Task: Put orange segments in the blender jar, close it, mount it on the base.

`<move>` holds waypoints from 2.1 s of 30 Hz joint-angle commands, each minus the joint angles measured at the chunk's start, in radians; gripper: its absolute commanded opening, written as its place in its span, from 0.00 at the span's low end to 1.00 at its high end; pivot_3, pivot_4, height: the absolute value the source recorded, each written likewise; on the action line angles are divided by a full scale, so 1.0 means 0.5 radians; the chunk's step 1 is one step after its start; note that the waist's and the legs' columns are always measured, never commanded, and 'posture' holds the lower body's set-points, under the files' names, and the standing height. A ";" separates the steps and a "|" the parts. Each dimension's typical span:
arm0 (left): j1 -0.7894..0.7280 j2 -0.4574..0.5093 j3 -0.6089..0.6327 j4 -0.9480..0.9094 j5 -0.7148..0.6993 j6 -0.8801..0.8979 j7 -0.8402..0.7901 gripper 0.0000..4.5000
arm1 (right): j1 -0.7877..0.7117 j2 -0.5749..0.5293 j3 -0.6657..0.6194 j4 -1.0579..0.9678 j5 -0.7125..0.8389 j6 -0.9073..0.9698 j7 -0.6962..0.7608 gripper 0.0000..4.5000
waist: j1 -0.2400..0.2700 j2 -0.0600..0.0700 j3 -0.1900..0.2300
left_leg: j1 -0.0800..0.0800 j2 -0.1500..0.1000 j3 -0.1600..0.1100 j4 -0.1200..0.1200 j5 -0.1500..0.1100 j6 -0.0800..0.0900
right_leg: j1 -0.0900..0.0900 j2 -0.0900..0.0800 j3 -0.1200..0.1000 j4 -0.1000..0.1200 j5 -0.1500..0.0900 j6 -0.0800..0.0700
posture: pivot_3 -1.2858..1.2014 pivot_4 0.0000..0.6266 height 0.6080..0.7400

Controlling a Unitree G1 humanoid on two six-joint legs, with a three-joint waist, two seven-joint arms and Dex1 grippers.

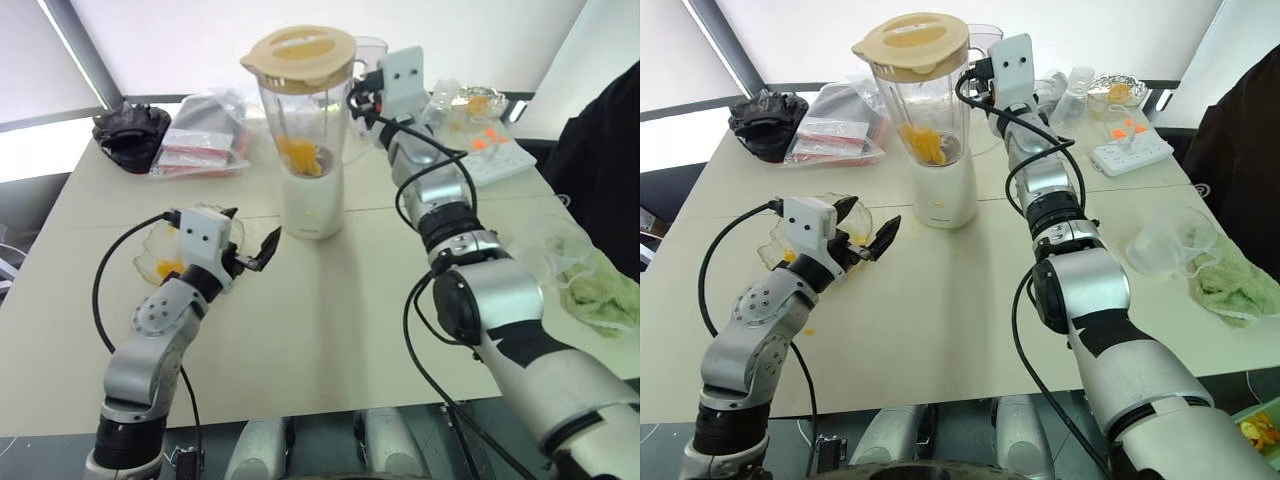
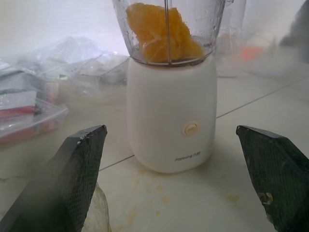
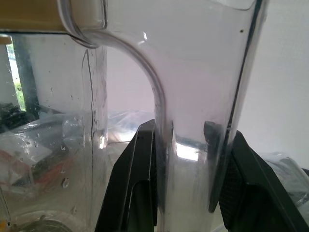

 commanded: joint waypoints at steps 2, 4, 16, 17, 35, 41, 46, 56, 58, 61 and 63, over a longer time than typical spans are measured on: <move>-0.025 -0.004 0.008 -0.020 0.022 -0.057 0.001 0.99 | 0.033 -0.069 0.094 0.046 -0.147 0.084 -0.053 0.23 | 0.009 0.000 -0.001 | 0.000 0.000 0.000 0.000 0.000 0.000 | 0.000 0.000 0.000 0.000 0.000 0.000 | 0.52 0.24 1.00; -0.032 -0.008 0.004 -0.008 0.029 -0.062 0.000 0.99 | 0.034 -0.066 0.091 0.042 -0.143 0.134 -0.097 0.23 | 0.023 0.000 -0.001 | 0.000 0.000 0.000 0.000 0.000 0.000 | 0.000 0.000 0.000 0.000 0.000 0.000 | 0.52 0.24 1.00; -0.058 -0.017 -0.003 0.023 0.043 -0.081 -0.016 0.99 | 0.154 -0.084 0.069 -0.187 -0.112 0.285 -0.234 0.23 | 0.044 0.000 -0.002 | 0.001 0.000 0.000 0.001 0.000 0.000 | 0.003 0.000 -0.002 0.000 -0.002 -0.003 | 0.52 0.24 1.00; -0.059 -0.017 -0.003 0.024 0.043 -0.081 -0.017 0.99 | 0.170 -0.085 0.066 -0.214 -0.109 0.302 -0.236 0.23 | 0.045 0.000 -0.002 | 0.001 0.000 0.000 0.001 0.000 0.000 | 0.004 0.000 -0.002 0.000 -0.002 -0.004 | 0.52 0.24 1.00; -0.092 -0.024 -0.018 0.062 0.054 -0.085 -0.044 0.99 | 0.507 -0.028 0.050 -0.884 -0.022 0.676 -0.198 0.23 | 0.048 -0.001 -0.003 | 0.001 0.000 -0.001 0.000 0.000 0.000 | 0.007 -0.001 -0.006 -0.006 -0.002 -0.004 | 0.52 0.24 1.00; -0.096 -0.027 -0.022 0.055 0.060 -0.079 -0.041 0.99 | 0.514 0.009 0.018 -0.792 0.066 0.584 -0.042 0.23 | 0.039 -0.002 -0.004 | 0.001 0.000 0.000 0.000 0.000 0.000 | 0.007 0.000 -0.006 -0.006 -0.003 -0.004 | 0.52 0.24 1.00; -0.102 -0.029 -0.023 0.053 0.063 -0.073 -0.037 0.99 | 0.402 0.026 -0.057 -0.553 0.146 0.506 0.073 0.23 | 0.023 -0.003 -0.004 | 0.002 0.001 0.000 -0.001 0.000 0.000 | 0.008 0.001 -0.006 -0.007 -0.002 -0.004 | 0.52 0.24 1.00; -0.101 -0.037 -0.022 0.043 0.070 -0.066 -0.027 0.99 | 0.189 -0.014 -0.072 -0.155 0.102 0.367 0.158 0.23 | 0.018 -0.003 -0.004 | 0.003 0.002 -0.001 -0.003 0.000 0.001 | 0.007 0.001 -0.006 -0.008 -0.003 -0.005 | 0.52 0.24 1.00; -0.099 -0.037 -0.022 0.037 0.069 -0.061 -0.024 0.99 | 0.172 -0.018 -0.070 -0.124 0.097 0.357 0.164 0.23 | 0.017 -0.003 -0.004 | 0.003 0.002 -0.001 -0.003 0.000 0.000 | 0.007 0.001 -0.006 -0.008 -0.003 -0.005 | 0.52 0.24 1.00; -0.093 -0.037 -0.023 0.027 0.067 -0.056 -0.023 0.99 | 0.157 -0.024 -0.064 -0.101 0.087 0.358 0.174 0.23 | 0.018 -0.003 -0.004 | 0.003 0.002 -0.001 -0.003 0.000 0.001 | 0.007 0.001 -0.006 -0.009 -0.003 -0.006 | 0.52 0.24 1.00; -0.088 -0.037 -0.026 0.027 0.068 -0.059 -0.025 0.99 | 0.150 -0.031 -0.064 -0.090 0.086 0.363 0.184 0.23 | 0.018 -0.003 -0.004 | 0.003 0.002 -0.001 -0.003 0.000 0.001 | 0.007 0.001 -0.006 -0.009 -0.004 -0.006 | 0.52 0.24 1.00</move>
